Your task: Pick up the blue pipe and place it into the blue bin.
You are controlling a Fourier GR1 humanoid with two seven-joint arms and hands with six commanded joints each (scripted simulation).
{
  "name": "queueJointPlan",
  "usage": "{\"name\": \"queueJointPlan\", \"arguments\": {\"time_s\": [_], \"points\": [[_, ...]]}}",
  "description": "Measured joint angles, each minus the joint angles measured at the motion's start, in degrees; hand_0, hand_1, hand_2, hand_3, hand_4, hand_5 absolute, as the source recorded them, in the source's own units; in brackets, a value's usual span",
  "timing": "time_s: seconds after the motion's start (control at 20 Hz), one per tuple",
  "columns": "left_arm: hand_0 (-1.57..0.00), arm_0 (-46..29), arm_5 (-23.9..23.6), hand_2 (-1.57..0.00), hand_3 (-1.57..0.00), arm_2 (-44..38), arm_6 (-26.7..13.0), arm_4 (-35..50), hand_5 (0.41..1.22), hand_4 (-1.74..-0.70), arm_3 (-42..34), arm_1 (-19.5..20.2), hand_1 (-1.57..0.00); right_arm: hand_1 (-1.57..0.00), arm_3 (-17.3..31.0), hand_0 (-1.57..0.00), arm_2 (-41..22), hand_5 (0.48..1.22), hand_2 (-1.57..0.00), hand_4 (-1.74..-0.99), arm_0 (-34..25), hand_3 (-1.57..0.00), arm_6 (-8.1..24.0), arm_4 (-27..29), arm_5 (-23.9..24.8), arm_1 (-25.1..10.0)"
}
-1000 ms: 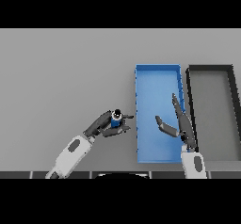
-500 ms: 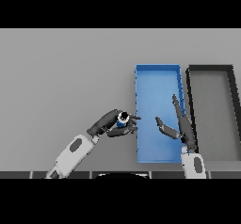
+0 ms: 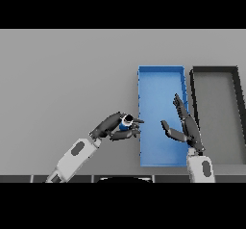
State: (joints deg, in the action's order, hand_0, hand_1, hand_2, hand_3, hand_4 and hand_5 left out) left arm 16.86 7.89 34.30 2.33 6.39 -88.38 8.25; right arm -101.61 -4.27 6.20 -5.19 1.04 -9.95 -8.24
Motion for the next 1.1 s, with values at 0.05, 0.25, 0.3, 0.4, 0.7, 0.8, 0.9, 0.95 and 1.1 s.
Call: {"name": "queueJointPlan", "arguments": {"time_s": [0.05, 0.25, 0.3, 0.4, 0.7, 0.8, 0.9, 0.95, 1.1], "points": [[-1.57, 0.13, 0.25, -1.57, -1.5, -0.24, -0.07, 0.32, 1.22, -1.74, 0.18, -0.03, -1.57, 0.0, -0.74, 0.0, 1.07, 0.572, 0.0, -1.231, -0.37, 0.0, 0.6, 4.33, -3.3, -1.87], [-1.57, 0.52, 0.38, -1.57, -1.49, -0.32, -0.5, 0.15, 1.221, -1.74, -0.27, 0.04, -1.57, 0.0, -8.2, 0.0, -0.06, 0.5, 0.0, -1.314, -5.15, 0.0, 8.9, 15.43, -12.34, -9.49], [-1.57, 0.72, 0.78, -1.57, -1.49, -0.57, -0.2, 0.13, 1.221, -1.74, 0.52, 0.15, -1.57, 0.0, -9.79, 0.0, -0.83, 0.501, 0.0, -1.319, -6.5, 0.0, 11.6, 17.54, -13.4, -10.77], [-1.57, 0.46, 0.8, -1.57, -1.49, -0.45, 0.87, -0.47, 1.221, -1.74, 0.37, 0.31, -1.57, 0.0, -11.46, 0.0, -3.43, 0.502, 0.0, -1.306, -9.29, 0.0, 15.25, 18.9, -15.01, -11.59], [-1.57, 0.62, 1.25, -1.57, -1.49, -0.74, -0.53, -0.26, 1.221, -1.74, -0.17, 0.42, -1.57, 0.0, -10.39, 0.0, -9.55, 0.527, 0.0, -1.276, -19.12, 0.0, 20.43, 17.72, -19.02, -11.17], [-1.57, 0.81, 1.97, -1.57, -1.5, -0.4, 0.42, -0.31, 1.221, -1.74, 0.18, -0.09, -1.57, 0.0, -9.81, 0.0, -11.57, 0.53, 0.0, -1.241, -22.35, 0.0, 22.54, 18.35, -19.19, -9.53], [-1.57, 0.93, 2.8, -1.57, -1.53, -0.93, 1.36, 0.26, 1.221, -1.74, 0.4, 0.29, -1.57, 0.0, -8.35, 0.0, -13.23, 0.532, 0.0, -1.23, -24.5, 0.0, 24.41, 17.71, -19.5, -8.05], [-1.57, 1.06, 2.9, -1.57, -1.53, -0.55, 1.29, 0.19, 1.221, -1.74, 0.57, -0.48, -1.57, 0.0, -7.45, 0.0, -13.54, 0.532, 0.0, -1.227, -25.75, 0.0, 24.84, 17.92, -19.98, -7.64], [-1.57, 1.01, 3.44, -1.57, -1.54, -0.7, 0.62, 0.22, 1.221, -1.74, 0.51, -0.05, -1.57, 0.0, -4.86, 0.0, -14.76, 0.511, 0.0, -1.219, -29.44, 0.0, 25.19, 16.87, -20.41, -5.45]]}}
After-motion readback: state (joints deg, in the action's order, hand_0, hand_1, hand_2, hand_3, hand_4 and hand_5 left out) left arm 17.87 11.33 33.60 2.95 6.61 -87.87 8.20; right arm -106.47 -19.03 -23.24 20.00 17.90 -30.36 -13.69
